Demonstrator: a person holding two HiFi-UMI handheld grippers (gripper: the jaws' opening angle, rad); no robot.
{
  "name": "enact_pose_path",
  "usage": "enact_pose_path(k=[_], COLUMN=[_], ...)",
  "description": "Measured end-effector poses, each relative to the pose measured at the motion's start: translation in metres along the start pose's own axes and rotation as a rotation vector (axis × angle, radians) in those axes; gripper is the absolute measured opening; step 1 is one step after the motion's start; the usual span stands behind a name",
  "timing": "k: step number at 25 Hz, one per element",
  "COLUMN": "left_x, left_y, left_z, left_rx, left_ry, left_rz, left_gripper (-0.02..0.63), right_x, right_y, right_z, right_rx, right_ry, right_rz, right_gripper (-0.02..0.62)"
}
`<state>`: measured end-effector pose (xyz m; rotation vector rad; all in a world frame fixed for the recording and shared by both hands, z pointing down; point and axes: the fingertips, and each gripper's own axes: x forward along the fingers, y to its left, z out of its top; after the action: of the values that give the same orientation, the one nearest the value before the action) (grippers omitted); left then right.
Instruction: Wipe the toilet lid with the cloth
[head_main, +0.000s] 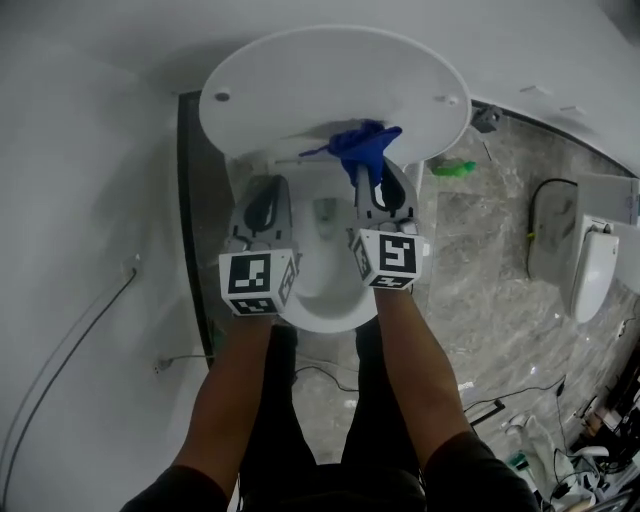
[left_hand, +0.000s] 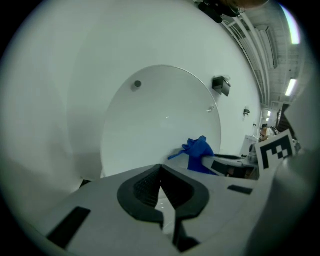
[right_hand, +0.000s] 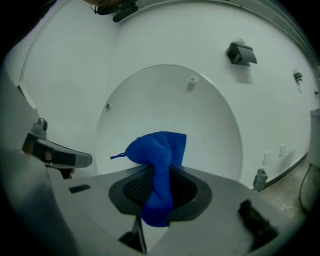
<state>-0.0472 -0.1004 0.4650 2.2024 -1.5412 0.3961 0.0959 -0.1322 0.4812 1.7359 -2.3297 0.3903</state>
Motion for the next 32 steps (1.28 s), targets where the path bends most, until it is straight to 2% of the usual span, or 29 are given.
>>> enact_pose_path(k=[6, 11, 13, 16, 22, 32], left_x=[-0.027, -0.042, -0.046, -0.047, -0.040, -0.021], left_y=[0.063, 0.092, 0.101, 0.110, 0.108, 0.074], left_z=[-0.013, -0.028, -0.033, -0.036, -0.041, -0.044], left_rx=[-0.038, -0.060, -0.064, -0.064, -0.047, -0.021], left_ry=[0.002, 0.015, 0.021, 0.024, 0.040, 0.068], left_rz=[0.085, 0.104, 0.109, 0.115, 0.097, 0.049], left_gripper=[0.011, 0.011, 0.011, 0.011, 0.011, 0.011], right_x=[0.037, 0.062, 0.070, 0.082, 0.091, 0.078], right_y=[0.090, 0.154, 0.173, 0.182, 0.162, 0.091], right_z=[-0.040, -0.064, -0.072, -0.082, -0.094, -0.105], right_rx=[0.024, -0.002, -0.009, -0.064, -0.108, -0.066], right_ry=[0.114, 0.192, 0.223, 0.265, 0.325, 0.368], right_rz=[0.170, 0.299, 0.325, 0.298, 0.195, 0.029], right_gripper=[0.078, 0.078, 0.078, 0.078, 0.078, 0.078])
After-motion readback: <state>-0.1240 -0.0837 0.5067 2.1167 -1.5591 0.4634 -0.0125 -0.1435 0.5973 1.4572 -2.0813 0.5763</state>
